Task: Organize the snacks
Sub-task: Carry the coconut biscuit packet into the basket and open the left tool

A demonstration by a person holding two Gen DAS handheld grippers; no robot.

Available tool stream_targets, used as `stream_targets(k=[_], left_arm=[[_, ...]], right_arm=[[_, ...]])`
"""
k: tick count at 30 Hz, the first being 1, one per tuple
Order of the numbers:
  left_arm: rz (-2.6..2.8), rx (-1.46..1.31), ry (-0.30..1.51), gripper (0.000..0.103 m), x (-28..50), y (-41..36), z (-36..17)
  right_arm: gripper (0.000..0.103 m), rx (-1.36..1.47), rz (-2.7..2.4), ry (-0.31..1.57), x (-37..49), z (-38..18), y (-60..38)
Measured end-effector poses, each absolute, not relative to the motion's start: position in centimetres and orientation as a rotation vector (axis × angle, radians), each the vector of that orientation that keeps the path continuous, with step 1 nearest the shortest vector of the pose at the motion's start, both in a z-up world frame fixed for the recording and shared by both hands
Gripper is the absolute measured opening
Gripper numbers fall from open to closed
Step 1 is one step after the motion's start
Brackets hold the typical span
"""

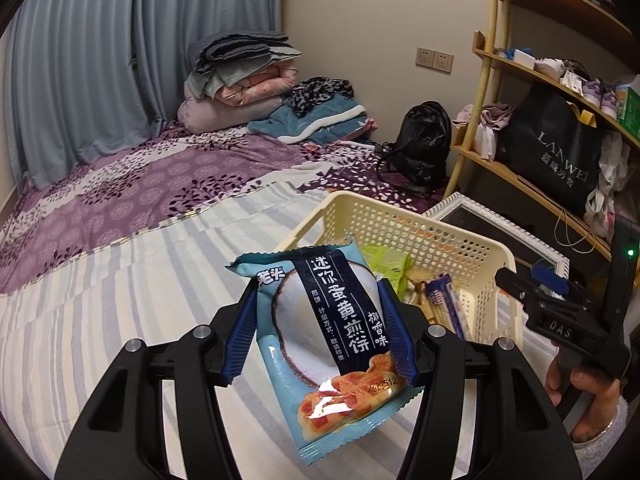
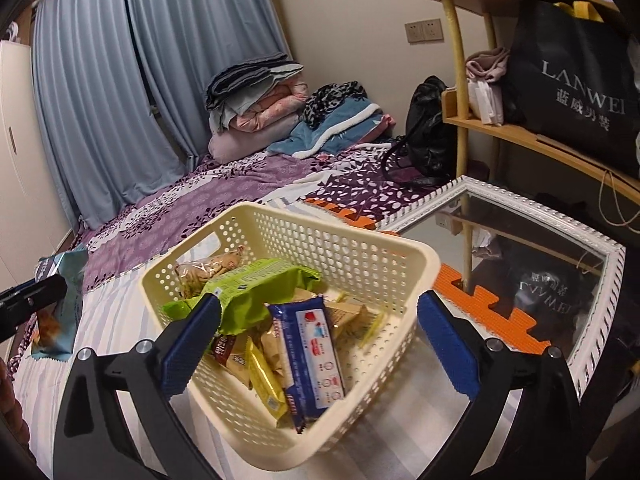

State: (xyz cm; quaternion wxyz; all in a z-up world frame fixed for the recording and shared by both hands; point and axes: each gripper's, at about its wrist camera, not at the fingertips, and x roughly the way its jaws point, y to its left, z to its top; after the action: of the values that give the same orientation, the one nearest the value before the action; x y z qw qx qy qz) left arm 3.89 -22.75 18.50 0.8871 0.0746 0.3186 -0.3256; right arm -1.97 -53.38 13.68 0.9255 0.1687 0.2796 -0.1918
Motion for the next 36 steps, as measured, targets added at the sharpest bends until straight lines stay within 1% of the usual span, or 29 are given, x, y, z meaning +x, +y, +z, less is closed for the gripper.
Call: stream_targets(k=[10,15,19,23,36], left_arm=[[-0.745,0.200,0.655,0.059,4.1,-28.2,18.9],[-0.774,0.218,0.676,0.059,4.3,-30.5,18.2],[-0.793,0.229,0.683,0.059,4.2,-31.5,17.8],[-0.802,0.241,0.688,0.059,4.1,-32.6,17.5],[-0.831,0.282,0.691,0.059,3.9,-35.3,16.9]], right_arm=[[0.098,0.398,-0.430,0.573,-3.8,12.6,-56.2],[0.098,0.396,-0.434,0.525,-4.7,12.6,-56.7],[0.098,0.313,-0.537,0.533,-4.9,12.3,-56.6],[0.098,0.356,-0.524,0.542,-5.3,11.8,-57.3],[0.098,0.348,-0.536,0.553,-5.7,11.7,-57.8]])
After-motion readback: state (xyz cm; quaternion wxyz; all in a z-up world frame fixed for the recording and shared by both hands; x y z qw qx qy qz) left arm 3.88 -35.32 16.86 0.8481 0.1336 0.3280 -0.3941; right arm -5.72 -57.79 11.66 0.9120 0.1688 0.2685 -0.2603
